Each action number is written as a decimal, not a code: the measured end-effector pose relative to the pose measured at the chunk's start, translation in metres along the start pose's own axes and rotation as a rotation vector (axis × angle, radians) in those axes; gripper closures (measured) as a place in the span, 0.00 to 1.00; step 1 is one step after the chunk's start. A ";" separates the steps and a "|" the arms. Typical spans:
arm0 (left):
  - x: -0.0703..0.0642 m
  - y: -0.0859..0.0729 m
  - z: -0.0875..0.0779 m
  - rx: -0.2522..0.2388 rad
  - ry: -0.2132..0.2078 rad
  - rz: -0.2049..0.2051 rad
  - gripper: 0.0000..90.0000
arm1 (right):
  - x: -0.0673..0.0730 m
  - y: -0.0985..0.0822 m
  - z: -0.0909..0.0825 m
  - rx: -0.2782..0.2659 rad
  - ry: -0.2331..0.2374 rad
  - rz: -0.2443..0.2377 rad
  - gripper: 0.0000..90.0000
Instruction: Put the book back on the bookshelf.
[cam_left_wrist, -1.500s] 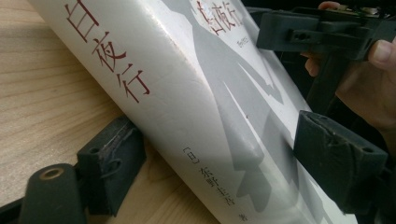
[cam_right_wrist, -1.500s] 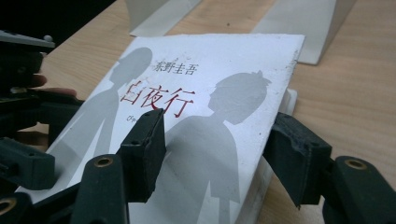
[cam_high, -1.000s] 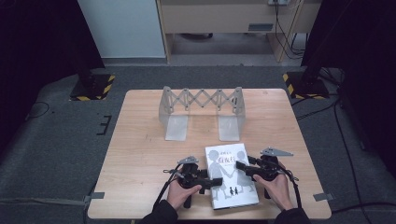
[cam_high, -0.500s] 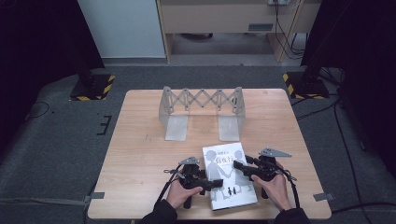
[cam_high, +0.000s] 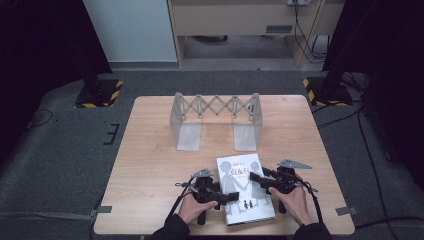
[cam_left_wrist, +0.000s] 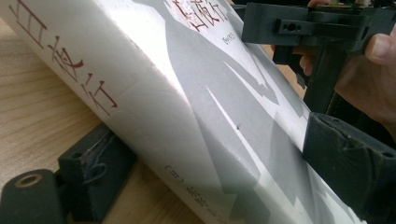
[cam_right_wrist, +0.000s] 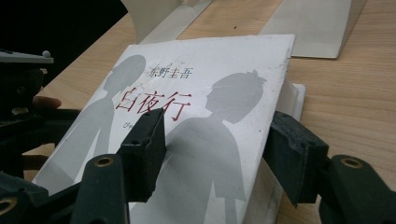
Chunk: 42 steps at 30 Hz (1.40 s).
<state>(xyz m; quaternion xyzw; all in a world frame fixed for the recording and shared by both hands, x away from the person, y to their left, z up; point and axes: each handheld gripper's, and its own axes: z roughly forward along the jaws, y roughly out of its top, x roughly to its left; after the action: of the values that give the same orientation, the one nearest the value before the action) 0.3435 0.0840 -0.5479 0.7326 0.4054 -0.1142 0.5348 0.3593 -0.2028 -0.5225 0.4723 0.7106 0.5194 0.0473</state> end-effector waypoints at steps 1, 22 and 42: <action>0.000 0.000 0.000 -0.003 0.001 -0.003 0.11 | 0.000 0.000 0.000 0.001 -0.001 0.003 0.45; 0.001 0.010 -0.007 0.056 -0.012 -0.016 0.17 | 0.009 0.005 -0.004 -0.052 0.028 -0.061 0.54; -0.001 0.018 -0.009 0.066 -0.026 -0.006 0.21 | 0.009 0.008 -0.006 -0.114 0.055 -0.042 0.61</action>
<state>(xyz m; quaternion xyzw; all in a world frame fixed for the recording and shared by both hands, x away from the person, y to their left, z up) 0.3532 0.0893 -0.5316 0.7472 0.3965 -0.1387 0.5151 0.3560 -0.2001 -0.5101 0.4395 0.6905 0.5708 0.0652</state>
